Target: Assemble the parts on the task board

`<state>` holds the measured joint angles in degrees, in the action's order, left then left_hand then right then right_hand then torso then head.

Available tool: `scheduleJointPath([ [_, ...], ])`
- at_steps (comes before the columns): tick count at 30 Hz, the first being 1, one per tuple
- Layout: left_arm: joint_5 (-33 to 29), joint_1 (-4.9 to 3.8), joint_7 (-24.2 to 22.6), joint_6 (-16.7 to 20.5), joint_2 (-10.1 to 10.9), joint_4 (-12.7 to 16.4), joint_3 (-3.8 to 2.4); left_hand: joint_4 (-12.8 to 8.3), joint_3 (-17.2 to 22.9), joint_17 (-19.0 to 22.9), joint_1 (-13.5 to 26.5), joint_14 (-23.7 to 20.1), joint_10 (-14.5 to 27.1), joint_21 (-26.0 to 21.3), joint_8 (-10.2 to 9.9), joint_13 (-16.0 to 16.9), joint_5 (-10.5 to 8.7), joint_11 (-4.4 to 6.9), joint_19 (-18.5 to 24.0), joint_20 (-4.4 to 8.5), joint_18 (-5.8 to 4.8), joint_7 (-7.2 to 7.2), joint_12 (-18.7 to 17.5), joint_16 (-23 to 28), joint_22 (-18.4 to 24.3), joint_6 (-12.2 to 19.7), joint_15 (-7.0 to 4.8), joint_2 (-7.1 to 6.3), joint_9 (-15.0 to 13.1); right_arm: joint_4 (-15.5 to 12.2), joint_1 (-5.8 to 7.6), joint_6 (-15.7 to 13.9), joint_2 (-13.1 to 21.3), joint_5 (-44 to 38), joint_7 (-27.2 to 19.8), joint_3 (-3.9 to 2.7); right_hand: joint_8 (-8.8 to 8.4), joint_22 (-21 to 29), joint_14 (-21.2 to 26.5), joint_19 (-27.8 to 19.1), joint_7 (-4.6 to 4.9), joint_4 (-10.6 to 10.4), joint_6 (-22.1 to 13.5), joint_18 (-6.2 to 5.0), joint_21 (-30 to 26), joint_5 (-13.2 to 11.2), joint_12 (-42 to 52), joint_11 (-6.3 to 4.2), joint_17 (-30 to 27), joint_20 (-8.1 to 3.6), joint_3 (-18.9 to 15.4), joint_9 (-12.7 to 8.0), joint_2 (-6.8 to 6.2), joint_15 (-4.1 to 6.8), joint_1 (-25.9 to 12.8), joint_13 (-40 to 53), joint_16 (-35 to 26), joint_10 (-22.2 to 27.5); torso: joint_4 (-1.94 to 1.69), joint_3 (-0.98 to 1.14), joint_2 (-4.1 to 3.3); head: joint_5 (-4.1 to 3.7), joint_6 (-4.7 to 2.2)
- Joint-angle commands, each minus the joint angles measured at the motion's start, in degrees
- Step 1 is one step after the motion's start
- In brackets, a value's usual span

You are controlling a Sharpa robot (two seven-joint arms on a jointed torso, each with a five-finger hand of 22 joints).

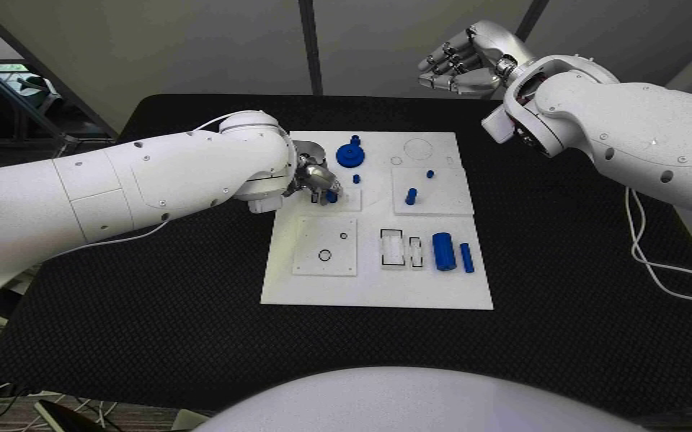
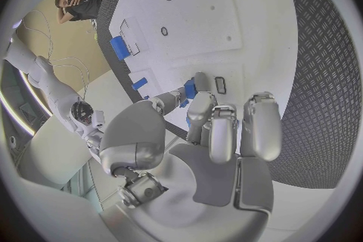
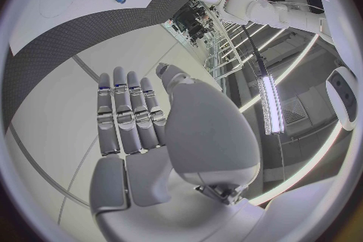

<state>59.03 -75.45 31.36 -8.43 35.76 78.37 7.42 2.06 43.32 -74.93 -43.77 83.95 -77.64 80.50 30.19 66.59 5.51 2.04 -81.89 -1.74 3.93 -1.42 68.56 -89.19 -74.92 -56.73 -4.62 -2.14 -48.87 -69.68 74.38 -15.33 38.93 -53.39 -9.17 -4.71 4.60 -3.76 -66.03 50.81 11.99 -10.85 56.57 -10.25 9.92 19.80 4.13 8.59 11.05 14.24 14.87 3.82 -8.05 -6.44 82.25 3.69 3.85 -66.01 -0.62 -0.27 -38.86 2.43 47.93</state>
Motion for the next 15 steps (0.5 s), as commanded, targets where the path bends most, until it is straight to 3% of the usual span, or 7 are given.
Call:
scheduleJointPath([
  [1, -0.6, 0.1, 0.1, -0.5, 0.0, -0.1, 0.11, 0.1, 0.5, -14.4, 0.6, 5.8, -0.5, 0.2, 0.4, 0.2, 0.02, 0.19, -0.2, 0.15, -0.83, -0.01, 0.4, -0.1, -2.8, -0.5, -0.4, 0.23, -0.2, 0.0, 0.13, 0.4, 0.0, -0.1, -0.2, -0.04, -0.2, 0.0, 0.4, 0.2, 0.36, 0.4, 0.0, -0.37, -0.4, 0.2, -0.1, 0.14, -0.1, 0.24, 0.0, 0.1, 0.16, -0.12, -0.6, 0.0, 0.0, 0.4, 0.01, 0.0, -0.03, 0.02, -0.02],
  [15, -1.6, 0.09, 0.1, 0.7, 0.0, -0.1, 0.07, 0.9, 0.4, -14.4, 2.9, 5.8, -1.1, 0.5, 0.9, 0.8, -0.13, 0.39, -0.5, 0.37, -0.93, 0.21, 0.9, -0.1, -3.3, -1.0, -0.6, -0.15, -0.7, 0.2, 0.13, 0.5, -0.1, -0.1, -0.2, -0.03, -0.21, 0.0, 0.4, 0.3, 0.36, 0.4, 0.0, -0.36, -0.4, 0.3, -0.1, 0.15, -0.1, 0.25, 0.0, 0.1, 0.18, -0.12, -0.7, 0.0, 0.0, 0.4, 0.03, 0.01, 0.03, 0.07, 0.04],
])
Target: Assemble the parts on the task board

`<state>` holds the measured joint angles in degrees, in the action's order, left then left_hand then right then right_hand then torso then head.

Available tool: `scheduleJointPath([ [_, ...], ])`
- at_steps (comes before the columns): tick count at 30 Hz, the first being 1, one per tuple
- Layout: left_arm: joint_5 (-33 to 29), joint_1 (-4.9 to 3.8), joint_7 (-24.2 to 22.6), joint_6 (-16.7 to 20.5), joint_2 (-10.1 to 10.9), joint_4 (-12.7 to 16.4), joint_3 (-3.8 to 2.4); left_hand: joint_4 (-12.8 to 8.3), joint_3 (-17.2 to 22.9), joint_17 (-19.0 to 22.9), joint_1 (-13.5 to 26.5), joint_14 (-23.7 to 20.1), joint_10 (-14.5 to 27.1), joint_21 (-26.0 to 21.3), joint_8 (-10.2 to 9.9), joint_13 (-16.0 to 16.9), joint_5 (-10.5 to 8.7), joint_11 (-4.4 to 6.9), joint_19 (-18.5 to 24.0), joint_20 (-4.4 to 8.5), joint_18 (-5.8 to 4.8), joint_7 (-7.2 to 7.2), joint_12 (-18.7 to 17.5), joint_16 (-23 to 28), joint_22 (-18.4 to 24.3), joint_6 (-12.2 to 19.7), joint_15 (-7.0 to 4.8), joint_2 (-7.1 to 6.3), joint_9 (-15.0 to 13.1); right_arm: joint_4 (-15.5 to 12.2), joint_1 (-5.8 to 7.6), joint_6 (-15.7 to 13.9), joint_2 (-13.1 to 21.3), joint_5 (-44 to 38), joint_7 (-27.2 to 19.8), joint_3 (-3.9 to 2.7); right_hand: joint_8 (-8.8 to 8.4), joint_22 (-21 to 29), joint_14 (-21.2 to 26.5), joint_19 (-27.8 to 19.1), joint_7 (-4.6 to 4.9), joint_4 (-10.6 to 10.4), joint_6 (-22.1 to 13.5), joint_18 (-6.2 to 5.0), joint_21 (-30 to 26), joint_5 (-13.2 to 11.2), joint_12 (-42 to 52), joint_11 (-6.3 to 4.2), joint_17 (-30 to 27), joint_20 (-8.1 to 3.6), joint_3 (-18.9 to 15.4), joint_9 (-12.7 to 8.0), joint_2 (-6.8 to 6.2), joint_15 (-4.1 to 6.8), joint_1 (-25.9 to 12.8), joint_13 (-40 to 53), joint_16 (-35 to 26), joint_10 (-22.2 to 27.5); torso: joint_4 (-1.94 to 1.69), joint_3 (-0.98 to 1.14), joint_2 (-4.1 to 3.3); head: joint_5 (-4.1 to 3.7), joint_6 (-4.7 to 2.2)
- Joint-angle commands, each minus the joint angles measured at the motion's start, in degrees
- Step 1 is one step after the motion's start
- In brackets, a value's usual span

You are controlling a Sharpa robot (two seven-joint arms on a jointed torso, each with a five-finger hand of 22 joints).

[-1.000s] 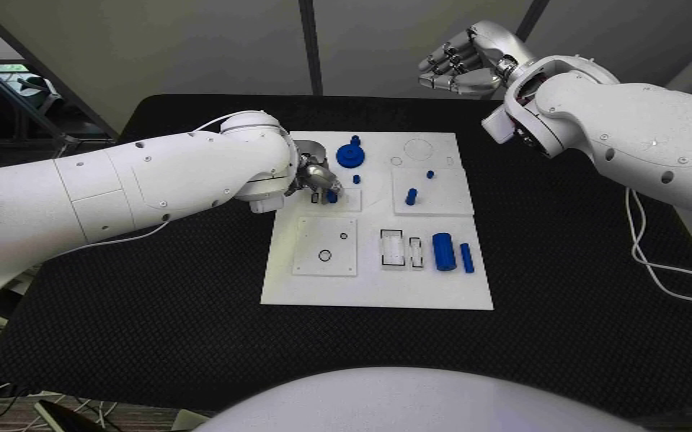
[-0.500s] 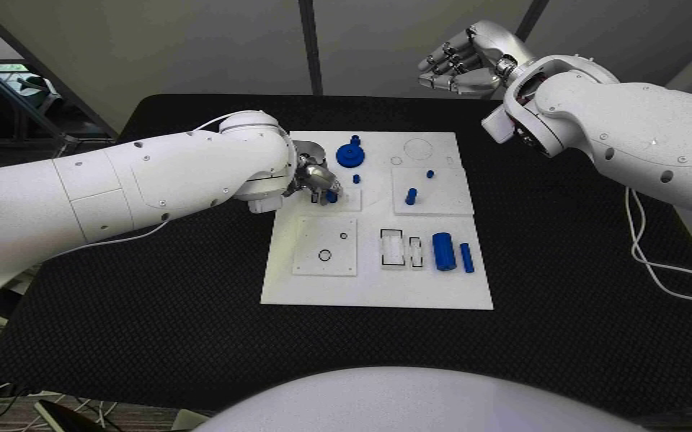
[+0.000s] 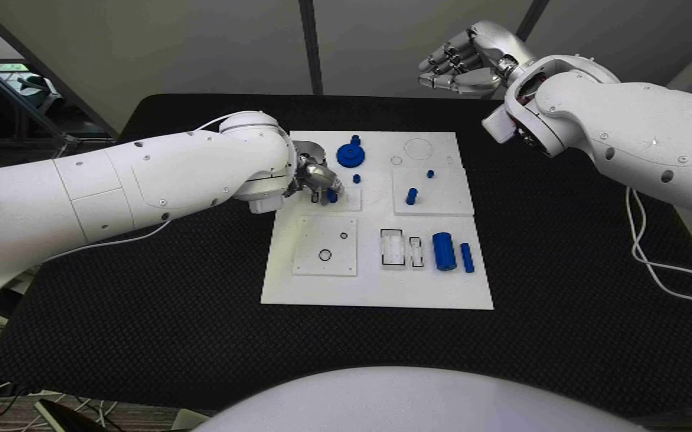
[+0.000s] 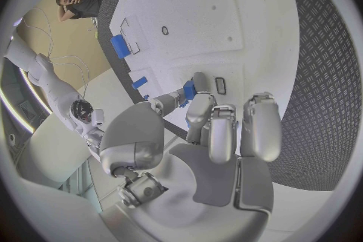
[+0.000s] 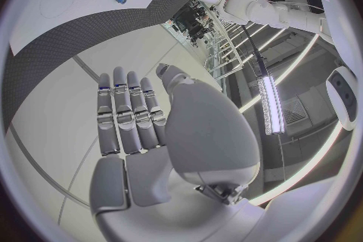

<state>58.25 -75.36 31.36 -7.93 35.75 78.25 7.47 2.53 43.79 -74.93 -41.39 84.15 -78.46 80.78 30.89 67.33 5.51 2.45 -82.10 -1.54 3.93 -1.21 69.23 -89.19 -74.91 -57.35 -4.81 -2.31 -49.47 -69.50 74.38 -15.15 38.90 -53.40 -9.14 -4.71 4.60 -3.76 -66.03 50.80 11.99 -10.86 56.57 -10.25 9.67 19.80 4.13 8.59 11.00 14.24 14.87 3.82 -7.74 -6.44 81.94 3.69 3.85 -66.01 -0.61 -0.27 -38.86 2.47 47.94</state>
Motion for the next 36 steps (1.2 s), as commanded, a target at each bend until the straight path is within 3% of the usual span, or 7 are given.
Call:
scheduleJointPath([
  [1, -0.9, 0.0, 0.1, 0.2, 0.0, 0.0, 0.01, 0.4, -0.1, -14.4, 0.5, 5.6, -0.3, 0.2, 0.2, 0.1, -0.12, -0.02, -0.3, 0.16, -0.93, 0.0, 0.3, -0.1, -3.3, -0.4, -0.4, 0.02, -0.1, 0.0, 0.13, 0.3, 0.0, 0.0, -0.2, -0.03, -0.21, 0.0, 0.4, 0.3, 0.36, 0.4, 0.0, -0.37, -0.2, 0.3, -0.1, 0.15, -0.1, 0.25, 0.0, 0.1, -0.13, -0.12, -0.4, 0.0, 0.0, 0.4, 0.03, 0.01, 0.03, 0.06, 0.02],
  [36, -1.2, -0.47, 0.2, -1.0, 0.8, 0.5, -0.37, 0.7, 0.0, -14.5, 1.7, 5.6, -0.9, 0.7, 0.9, 0.6, -0.09, 0.29, -0.8, 0.33, -1.12, 0.42, 0.8, -0.2, -4.1, -1.3, -0.59, 0.16, -0.6, 0.2, 0.12, 0.8, -0.1, 0.0, -0.2, -0.03, -0.22, 0.0, 0.4, 0.3, 0.35, 0.4, 0.0, -0.36, -0.3, 0.3, -0.1, 0.13, -0.1, 0.27, 0.0, 0.1, -0.11, -0.1, -0.5, 0.0, 0.0, 0.4, -0.02, -0.02, 0.02, -0.03, 0.28],
])
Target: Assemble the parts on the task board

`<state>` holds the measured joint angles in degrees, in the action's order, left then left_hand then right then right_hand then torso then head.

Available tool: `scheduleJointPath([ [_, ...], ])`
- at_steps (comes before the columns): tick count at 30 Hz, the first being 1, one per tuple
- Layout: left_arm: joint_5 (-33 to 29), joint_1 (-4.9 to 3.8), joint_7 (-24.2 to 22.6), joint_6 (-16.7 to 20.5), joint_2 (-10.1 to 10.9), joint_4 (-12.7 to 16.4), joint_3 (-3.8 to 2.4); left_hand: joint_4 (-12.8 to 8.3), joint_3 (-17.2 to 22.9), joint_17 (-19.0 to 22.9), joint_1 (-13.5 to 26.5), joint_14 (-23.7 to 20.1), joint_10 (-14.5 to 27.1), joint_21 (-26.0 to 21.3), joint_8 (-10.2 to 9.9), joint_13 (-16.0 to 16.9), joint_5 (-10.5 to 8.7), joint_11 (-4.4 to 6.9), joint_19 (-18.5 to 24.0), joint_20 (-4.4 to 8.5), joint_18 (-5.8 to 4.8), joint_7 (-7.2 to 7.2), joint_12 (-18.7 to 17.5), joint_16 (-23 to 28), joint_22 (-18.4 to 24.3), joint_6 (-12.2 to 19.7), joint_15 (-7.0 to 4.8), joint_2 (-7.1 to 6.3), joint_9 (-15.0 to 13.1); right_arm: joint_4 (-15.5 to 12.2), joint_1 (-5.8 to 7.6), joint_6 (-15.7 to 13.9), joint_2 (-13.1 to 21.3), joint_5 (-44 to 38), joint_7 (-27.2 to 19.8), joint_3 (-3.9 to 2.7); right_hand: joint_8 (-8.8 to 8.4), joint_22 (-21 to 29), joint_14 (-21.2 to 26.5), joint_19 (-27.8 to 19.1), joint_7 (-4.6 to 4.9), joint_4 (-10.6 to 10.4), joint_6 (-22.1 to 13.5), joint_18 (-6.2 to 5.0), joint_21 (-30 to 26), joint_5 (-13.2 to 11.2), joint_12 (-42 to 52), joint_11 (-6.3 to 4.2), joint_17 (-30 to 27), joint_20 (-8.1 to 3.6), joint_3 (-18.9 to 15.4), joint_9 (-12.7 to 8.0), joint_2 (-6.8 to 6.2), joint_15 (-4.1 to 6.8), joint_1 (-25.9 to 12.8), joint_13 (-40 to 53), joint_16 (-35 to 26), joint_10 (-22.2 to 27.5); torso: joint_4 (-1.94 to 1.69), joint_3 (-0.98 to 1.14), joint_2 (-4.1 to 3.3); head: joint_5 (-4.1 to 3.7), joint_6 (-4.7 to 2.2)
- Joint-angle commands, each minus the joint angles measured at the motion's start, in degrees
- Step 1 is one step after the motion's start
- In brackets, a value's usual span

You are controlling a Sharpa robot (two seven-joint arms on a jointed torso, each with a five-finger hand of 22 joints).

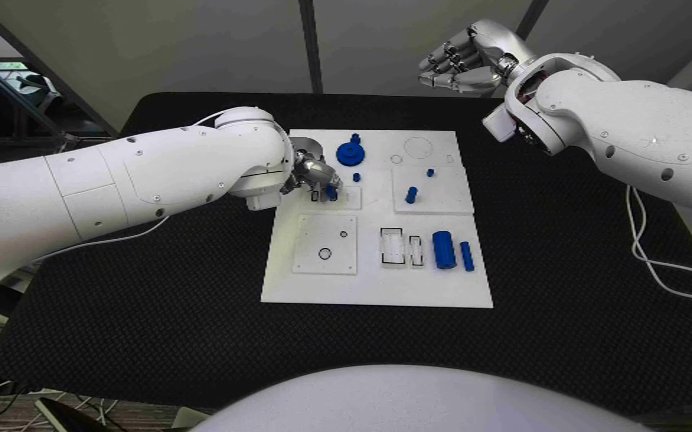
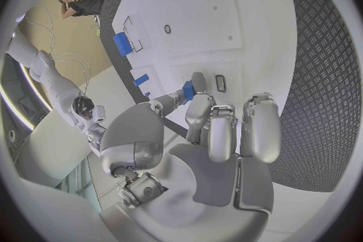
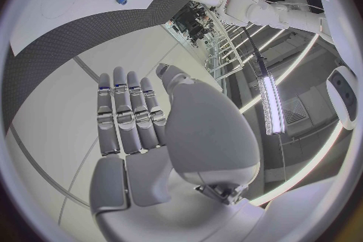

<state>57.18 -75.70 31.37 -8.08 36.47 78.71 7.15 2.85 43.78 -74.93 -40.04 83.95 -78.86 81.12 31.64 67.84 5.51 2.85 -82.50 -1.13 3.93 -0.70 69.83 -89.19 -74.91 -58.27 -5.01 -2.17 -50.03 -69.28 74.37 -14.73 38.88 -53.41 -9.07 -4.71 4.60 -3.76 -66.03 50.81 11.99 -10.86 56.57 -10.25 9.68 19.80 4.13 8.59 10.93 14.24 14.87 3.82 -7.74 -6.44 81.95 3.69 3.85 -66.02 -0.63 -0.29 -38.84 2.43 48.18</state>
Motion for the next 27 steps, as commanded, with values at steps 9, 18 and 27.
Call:
scheduleJointPath([
  [9, -0.2, -0.21, 0.3, -1.4, 0.2, -0.2, -0.06, 0.2, 0.1, -14.5, 0.4, 5.8, -0.5, 0.3, 0.3, 0.1, -0.07, -0.07, -0.4, -0.05, -1.1, -0.04, 0.2, -0.2, -4.1, -0.4, -0.42, 0.0, -0.1, 0.0, 0.13, 0.4, 0.0, 0.0, -0.2, -0.03, -0.22, 0.0, 0.4, 0.3, 0.35, 0.4, 0.0, -0.36, -0.3, 0.3, -0.1, 0.13, 0.0, 0.27, 0.0, 0.1, -0.11, -0.1, -0.5, 0.0, 0.0, 0.4, 0.02, 0.02, 0.0, 0.02, 0.15],
  [18, -0.2, -0.24, 0.3, -1.3, -0.6, -0.7, -0.05, 0.1, 0.2, -14.5, 0.4, 5.8, -0.4, 0.2, 0.3, -0.1, -0.07, -0.05, -0.3, -0.03, -1.07, -0.03, 0.0, -0.2, -4.0, -0.3, -0.45, -0.08, -0.1, 0.0, 0.13, 0.4, -0.1, 0.0, -0.2, -0.03, -0.22, 0.0, 0.4, 0.3, 0.35, 0.4, 0.0, -0.36, -0.3, 0.3, -0.1, 0.13, 0.0, 0.27, 0.0, 0.1, -0.11, -0.1, -0.5, 0.0, 0.0, 0.4, 0.09, 0.02, -0.02, 0.0, 0.17],
  [27, -0.1, -0.24, 0.4, -2.2, -0.8, -0.9, -0.04, -0.5, 0.5, -14.5, 0.2, 5.8, -0.3, 0.2, 0.2, -0.2, -0.05, 0.0, -0.3, 0.05, -1.05, -0.01, -0.1, -0.1, -3.9, 0.0, -0.52, -0.18, -0.3, 0.0, 0.13, 0.5, 0.0, 0.0, -0.2, -0.03, -0.22, 0.0, 0.4, 0.3, 0.32, 0.4, 0.1, -0.36, -0.4, 0.4, 0.0, 0.1, -0.1, 0.28, 0.1, 0.1, -0.08, -0.08, -0.5, 0.0, 0.0, 0.3, 0.0, 0.03, 0.0, -0.08, 0.23],
])
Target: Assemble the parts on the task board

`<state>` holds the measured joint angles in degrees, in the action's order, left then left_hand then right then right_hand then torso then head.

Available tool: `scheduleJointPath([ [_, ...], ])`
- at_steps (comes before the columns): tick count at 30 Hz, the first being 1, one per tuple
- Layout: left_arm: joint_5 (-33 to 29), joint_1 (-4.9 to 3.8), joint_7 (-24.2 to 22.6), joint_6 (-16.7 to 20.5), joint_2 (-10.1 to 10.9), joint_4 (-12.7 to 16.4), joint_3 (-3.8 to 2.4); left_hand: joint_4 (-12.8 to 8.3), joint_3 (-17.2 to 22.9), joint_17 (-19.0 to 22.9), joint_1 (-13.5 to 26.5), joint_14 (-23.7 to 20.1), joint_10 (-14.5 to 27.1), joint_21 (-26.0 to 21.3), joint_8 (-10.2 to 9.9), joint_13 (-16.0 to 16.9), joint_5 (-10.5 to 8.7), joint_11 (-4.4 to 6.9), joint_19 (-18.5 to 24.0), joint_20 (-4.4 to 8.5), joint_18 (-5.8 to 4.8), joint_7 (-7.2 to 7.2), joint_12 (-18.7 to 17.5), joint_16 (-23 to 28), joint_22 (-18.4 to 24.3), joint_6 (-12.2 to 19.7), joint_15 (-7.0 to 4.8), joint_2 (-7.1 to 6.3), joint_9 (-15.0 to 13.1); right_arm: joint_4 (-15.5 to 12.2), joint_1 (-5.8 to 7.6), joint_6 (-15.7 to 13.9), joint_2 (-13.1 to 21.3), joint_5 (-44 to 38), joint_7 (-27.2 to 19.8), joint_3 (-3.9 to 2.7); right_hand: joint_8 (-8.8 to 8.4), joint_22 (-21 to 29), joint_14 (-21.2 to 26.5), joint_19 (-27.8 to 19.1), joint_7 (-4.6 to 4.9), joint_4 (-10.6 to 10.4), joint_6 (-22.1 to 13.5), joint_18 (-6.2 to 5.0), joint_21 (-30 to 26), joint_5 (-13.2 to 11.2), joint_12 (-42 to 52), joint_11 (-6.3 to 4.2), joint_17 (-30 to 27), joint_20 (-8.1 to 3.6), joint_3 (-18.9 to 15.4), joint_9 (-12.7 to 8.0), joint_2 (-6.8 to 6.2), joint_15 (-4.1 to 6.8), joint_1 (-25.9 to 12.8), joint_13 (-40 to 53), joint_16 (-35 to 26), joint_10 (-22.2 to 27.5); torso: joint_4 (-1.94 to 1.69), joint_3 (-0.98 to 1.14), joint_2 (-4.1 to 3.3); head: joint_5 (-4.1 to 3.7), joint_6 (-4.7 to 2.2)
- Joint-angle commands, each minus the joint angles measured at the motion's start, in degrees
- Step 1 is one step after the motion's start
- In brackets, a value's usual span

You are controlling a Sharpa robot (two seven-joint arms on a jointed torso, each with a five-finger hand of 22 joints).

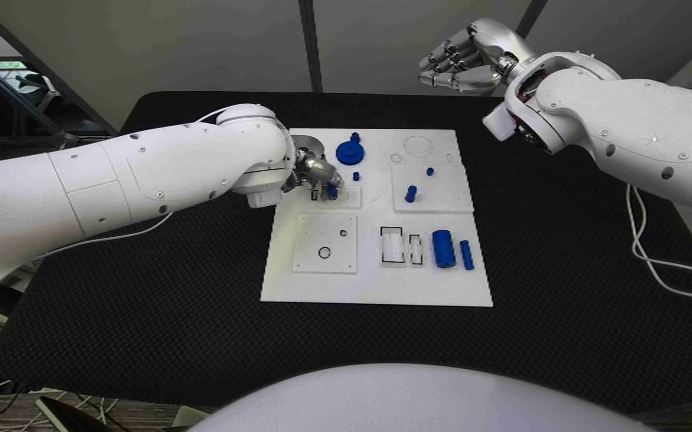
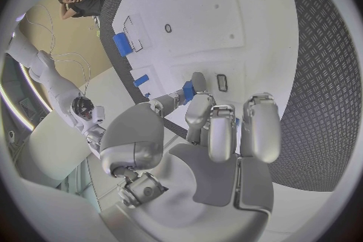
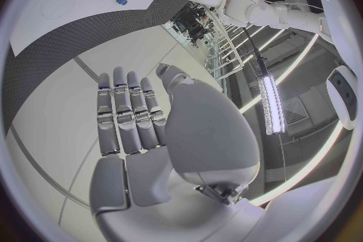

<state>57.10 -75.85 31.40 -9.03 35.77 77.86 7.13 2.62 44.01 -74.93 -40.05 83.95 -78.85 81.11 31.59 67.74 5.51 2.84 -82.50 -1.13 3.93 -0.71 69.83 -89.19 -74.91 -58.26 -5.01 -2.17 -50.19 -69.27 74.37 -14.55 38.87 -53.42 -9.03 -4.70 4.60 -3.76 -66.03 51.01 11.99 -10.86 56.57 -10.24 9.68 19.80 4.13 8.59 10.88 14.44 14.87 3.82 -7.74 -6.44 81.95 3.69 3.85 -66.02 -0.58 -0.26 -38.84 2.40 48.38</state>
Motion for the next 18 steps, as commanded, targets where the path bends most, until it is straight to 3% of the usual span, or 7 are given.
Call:
scheduleJointPath([
  [1, 0.0, -0.09, 0.3, -1.5, -0.1, 0.0, -0.02, -0.4, 0.3, -14.5, 0.1, 5.8, -0.3, 0.2, 0.3, -0.1, -0.05, 0.01, -0.3, 0.07, -1.05, 0.0, -0.2, -0.1, -3.9, 0.1, -0.54, -0.2, -0.1, 0.0, 0.13, 0.3, 0.0, 0.0, -0.2, -0.04, -0.22, 0.0, 0.4, 0.1, 0.33, 0.4, 0.1, -0.37, -0.4, 0.4, 0.0, 0.1, 0.0, 0.07, 0.1, 0.1, -0.07, -0.08, -0.5, 0.0, 0.0, 0.3, -0.06, -0.01, 0.0, -0.05, 0.03],
  [18, 1.3, -0.07, 0.5, -3.4, -0.5, -0.7, 0.0, -1.2, 0.6, -14.5, -0.3, 5.8, -0.2, 0.0, 0.3, -0.3, -0.06, 0.03, -0.2, 0.13, -1.02, -0.01, -0.4, -0.1, -3.8, 0.3, -0.57, -0.32, -0.3, 0.0, 0.12, 0.5, -0.1, 0.0, -0.3, -0.04, -0.22, 0.0, 0.4, 0.1, 0.33, 0.4, 0.1, -0.37, -0.4, 0.4, 0.0, 0.1, 0.0, 0.07, 0.1, 0.1, -0.07, -0.08, -0.5, 0.0, 0.0, 0.3, -0.03, -0.03, -0.02, -0.07, 0.14],
])
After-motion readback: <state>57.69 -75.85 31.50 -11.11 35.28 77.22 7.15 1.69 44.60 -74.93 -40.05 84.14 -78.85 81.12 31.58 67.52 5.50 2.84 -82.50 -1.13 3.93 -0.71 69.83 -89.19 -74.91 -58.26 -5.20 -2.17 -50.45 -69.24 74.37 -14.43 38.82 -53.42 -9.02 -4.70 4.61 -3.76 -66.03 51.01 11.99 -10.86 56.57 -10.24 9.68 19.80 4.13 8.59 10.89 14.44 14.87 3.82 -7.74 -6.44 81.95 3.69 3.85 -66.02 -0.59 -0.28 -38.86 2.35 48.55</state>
